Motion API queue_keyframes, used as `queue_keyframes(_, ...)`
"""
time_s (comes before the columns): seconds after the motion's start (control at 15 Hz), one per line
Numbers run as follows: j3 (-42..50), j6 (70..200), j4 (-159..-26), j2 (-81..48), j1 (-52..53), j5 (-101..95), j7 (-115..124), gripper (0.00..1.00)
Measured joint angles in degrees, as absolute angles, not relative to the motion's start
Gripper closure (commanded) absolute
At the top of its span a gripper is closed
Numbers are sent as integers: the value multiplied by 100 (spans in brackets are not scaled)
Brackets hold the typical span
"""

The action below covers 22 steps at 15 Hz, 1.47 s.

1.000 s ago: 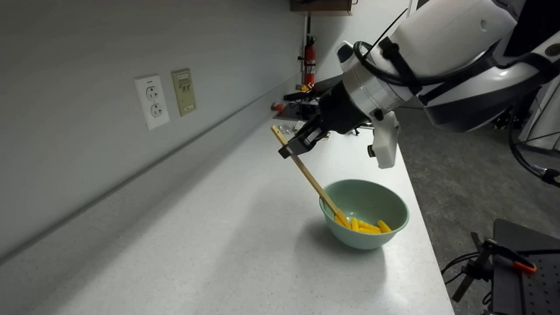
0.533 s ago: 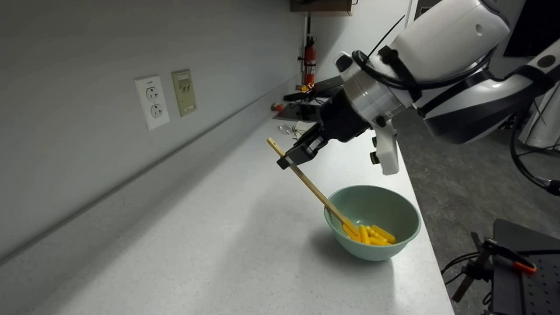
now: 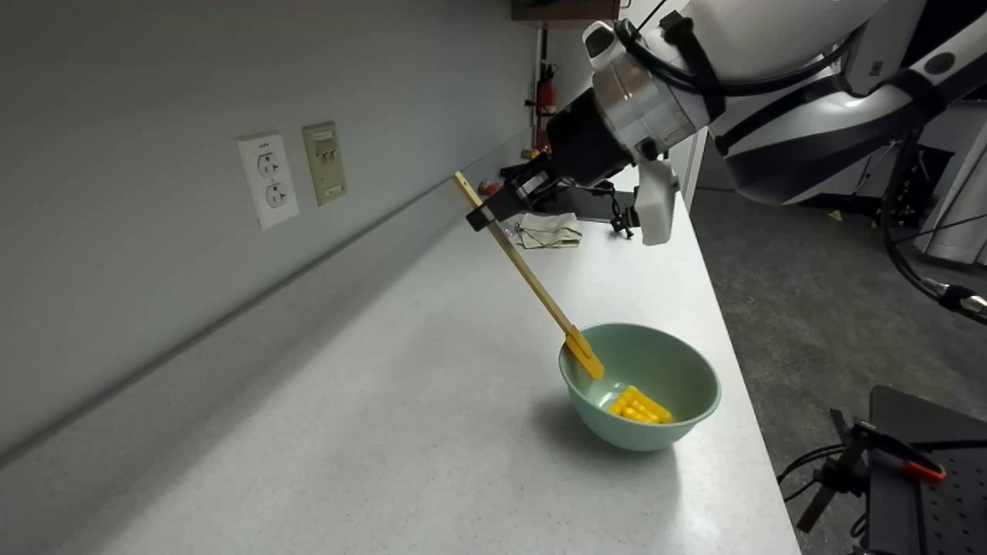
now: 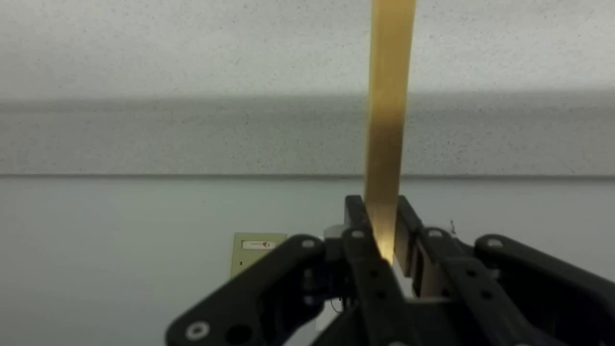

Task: Use the wooden spatula to stir the contents in the blue bowl

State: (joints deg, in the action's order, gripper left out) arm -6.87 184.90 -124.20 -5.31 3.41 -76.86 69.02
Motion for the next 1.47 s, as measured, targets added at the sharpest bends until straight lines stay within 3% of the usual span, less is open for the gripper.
queue_keyframes(1.47, -691, 18353, -12619, -589, 348, -7744, 6917, 96)
